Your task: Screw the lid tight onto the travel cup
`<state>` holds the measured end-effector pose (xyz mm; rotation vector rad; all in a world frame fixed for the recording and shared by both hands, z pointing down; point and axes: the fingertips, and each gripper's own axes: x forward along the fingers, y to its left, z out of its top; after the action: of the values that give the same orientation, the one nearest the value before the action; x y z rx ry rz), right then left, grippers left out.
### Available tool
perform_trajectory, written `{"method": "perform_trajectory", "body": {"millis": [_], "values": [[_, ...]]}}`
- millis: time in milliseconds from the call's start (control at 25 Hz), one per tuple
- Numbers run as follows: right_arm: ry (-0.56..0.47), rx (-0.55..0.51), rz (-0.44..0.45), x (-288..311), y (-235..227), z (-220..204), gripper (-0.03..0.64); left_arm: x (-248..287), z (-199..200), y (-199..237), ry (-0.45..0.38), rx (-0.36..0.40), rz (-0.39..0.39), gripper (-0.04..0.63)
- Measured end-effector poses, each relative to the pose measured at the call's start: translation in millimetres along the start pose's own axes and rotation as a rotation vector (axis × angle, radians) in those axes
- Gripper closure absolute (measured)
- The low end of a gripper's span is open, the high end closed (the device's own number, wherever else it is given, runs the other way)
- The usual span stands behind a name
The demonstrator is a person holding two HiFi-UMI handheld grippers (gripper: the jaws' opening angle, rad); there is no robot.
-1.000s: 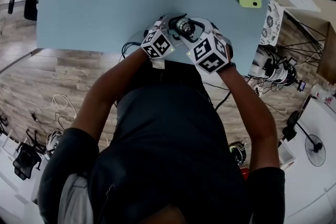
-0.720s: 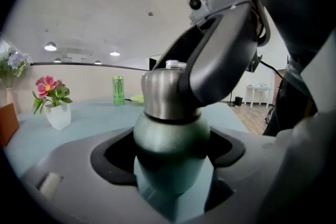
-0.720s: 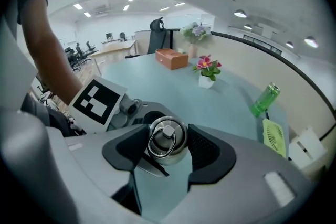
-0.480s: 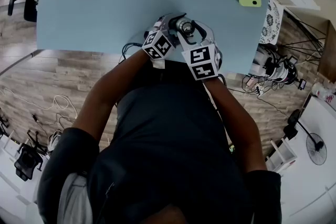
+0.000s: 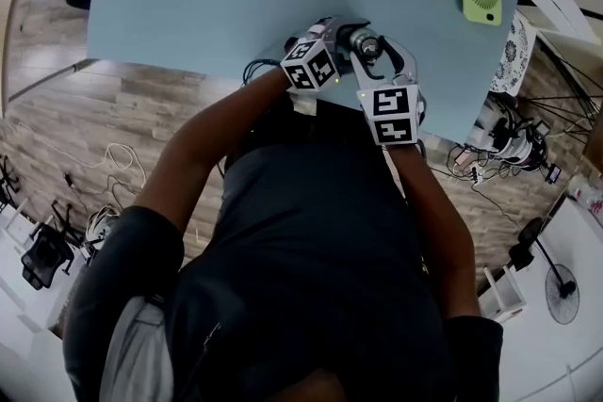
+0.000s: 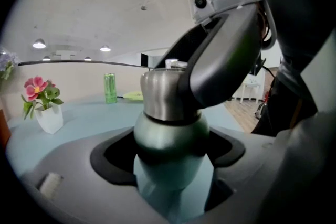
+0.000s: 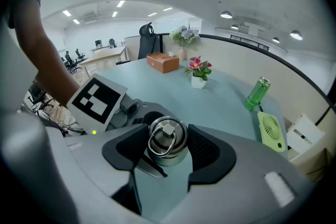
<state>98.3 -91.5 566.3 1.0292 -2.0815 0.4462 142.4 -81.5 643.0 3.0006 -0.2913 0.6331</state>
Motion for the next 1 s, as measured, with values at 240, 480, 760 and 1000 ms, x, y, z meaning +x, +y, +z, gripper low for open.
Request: {"method": "perform_trajectory", "body": {"millis": [240, 480, 760, 1000], "values": [[-0.004, -0.001, -0.006, 1.1, 3.9, 2.9, 0.379, -14.9, -6.1, -2.6, 0.072, 0.133, -0.138, 0.170], [0.016, -0.004, 0.019, 1.8, 3.4, 1.6, 0.379, -11.1, -5.3, -3.4, 0.081, 0.128, -0.136, 0.170], [0.035, -0.033, 0.079, 2.1, 3.5, 3.3, 0.378, -39.9, -2.6, 8.5, 0.085, 0.163, -0.139, 0.170], [0.003, -0.029, 0.091, -7.7, 1.8, 10.1, 0.379, -82.1, 4.0, 28.8, 0.064, 0.133, -0.054, 0.172]]}}
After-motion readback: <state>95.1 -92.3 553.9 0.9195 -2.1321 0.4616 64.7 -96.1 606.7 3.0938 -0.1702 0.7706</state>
